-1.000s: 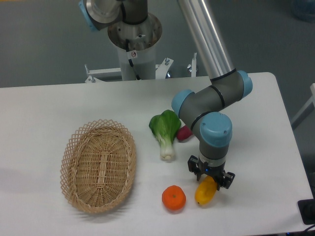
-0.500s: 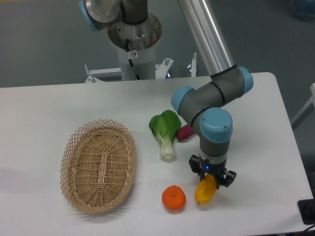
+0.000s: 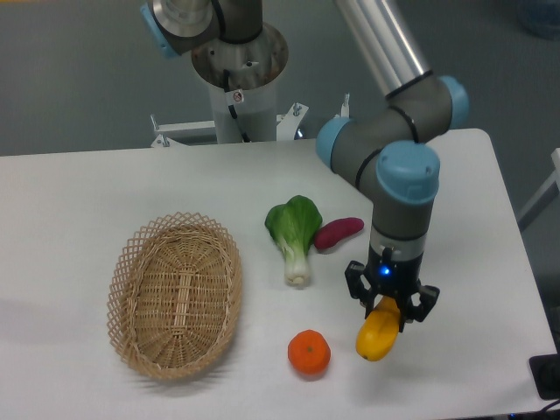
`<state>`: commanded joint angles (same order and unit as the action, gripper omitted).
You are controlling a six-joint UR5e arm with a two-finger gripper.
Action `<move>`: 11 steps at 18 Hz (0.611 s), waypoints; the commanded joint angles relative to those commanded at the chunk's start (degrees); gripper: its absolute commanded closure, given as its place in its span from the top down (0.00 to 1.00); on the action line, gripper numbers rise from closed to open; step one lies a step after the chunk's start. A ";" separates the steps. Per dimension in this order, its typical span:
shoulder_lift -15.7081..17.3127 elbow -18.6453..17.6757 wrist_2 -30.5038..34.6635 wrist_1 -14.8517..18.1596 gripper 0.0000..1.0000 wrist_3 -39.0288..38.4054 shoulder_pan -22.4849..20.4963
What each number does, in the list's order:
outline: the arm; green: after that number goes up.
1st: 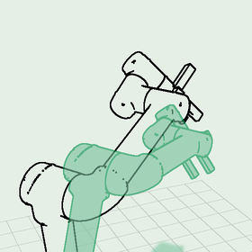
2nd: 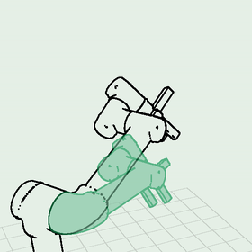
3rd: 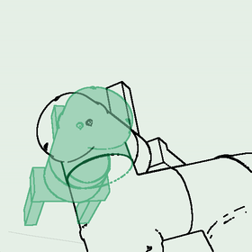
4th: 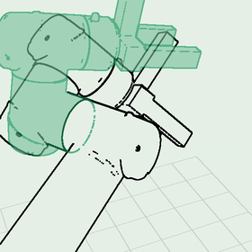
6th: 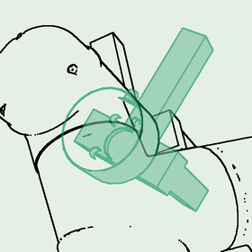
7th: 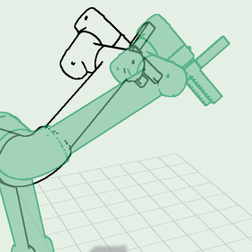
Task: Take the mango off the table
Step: 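Lift the grasped yellow mango up off the table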
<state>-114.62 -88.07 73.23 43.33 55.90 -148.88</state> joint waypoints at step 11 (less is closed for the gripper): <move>4.31 -0.88 -4.76 0.09 0.54 -0.18 -3.17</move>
<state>-110.30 -88.95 68.47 43.42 55.72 -152.05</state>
